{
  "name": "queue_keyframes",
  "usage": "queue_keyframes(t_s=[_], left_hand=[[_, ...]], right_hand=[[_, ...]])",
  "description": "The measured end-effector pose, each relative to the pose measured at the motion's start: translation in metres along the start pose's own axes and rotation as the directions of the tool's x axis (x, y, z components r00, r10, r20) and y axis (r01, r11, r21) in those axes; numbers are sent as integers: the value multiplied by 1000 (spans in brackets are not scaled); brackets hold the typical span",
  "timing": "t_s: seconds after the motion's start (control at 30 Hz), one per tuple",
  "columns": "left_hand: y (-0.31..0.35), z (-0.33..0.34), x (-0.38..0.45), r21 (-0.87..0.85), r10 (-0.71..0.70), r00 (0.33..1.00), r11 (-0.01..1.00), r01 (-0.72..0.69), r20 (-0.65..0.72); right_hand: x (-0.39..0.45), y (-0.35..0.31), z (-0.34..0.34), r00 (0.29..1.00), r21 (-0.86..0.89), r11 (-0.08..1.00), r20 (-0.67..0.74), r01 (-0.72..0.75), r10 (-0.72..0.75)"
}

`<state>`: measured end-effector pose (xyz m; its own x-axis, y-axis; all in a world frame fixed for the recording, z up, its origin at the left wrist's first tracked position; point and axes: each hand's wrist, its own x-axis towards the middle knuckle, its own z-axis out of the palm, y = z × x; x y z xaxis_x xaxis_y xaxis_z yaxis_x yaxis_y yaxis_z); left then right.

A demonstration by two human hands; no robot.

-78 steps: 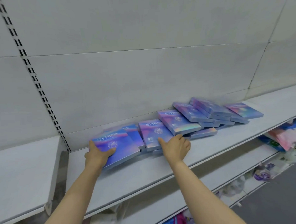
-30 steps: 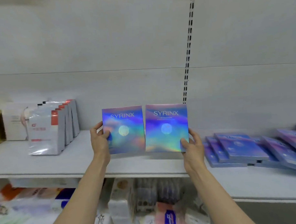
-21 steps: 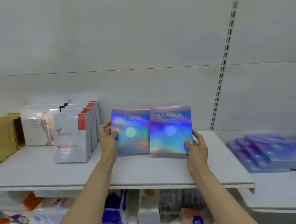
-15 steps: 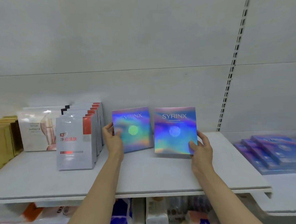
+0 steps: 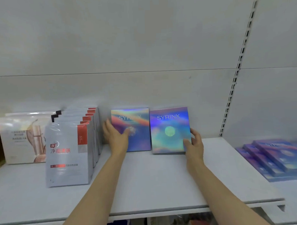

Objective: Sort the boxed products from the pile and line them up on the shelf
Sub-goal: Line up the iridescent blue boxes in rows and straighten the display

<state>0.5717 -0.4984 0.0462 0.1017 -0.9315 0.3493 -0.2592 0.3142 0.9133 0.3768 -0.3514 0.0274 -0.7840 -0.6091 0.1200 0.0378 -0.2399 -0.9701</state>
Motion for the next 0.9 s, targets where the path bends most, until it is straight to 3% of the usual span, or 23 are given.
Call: queue_keyframes(t_s=[0.13, 0.27, 0.5, 0.6, 0.73, 0.83, 0.9], left_hand=[[3, 1, -13, 344, 273, 945, 883, -320, 178], [-4, 1, -16, 533, 247, 937, 773, -344, 248], [-1, -3, -18, 599, 234, 936, 721, -348, 262], [1, 0, -19, 646, 293, 922, 658, -387, 253], [21, 11, -29, 652, 447, 835, 536, -537, 320], [42, 27, -41, 550, 563, 733, 498, -670, 382], [57, 43, -56, 488, 651, 655, 459, -743, 384]], right_hand=[[9, 3, 11, 991, -333, 934, 53, 131, -121], [22, 0, 24, 981, -395, 899, 63, 191, -181], [31, 2, 28, 980, -475, 858, 94, 198, -174], [33, 3, 19, 976, -531, 820, 102, 216, -191], [31, -9, -5, 915, -693, 613, 182, 379, -360], [27, -24, -33, 827, -773, 398, 278, 495, -489], [27, -32, -55, 786, -800, 314, 287, 511, -548]])
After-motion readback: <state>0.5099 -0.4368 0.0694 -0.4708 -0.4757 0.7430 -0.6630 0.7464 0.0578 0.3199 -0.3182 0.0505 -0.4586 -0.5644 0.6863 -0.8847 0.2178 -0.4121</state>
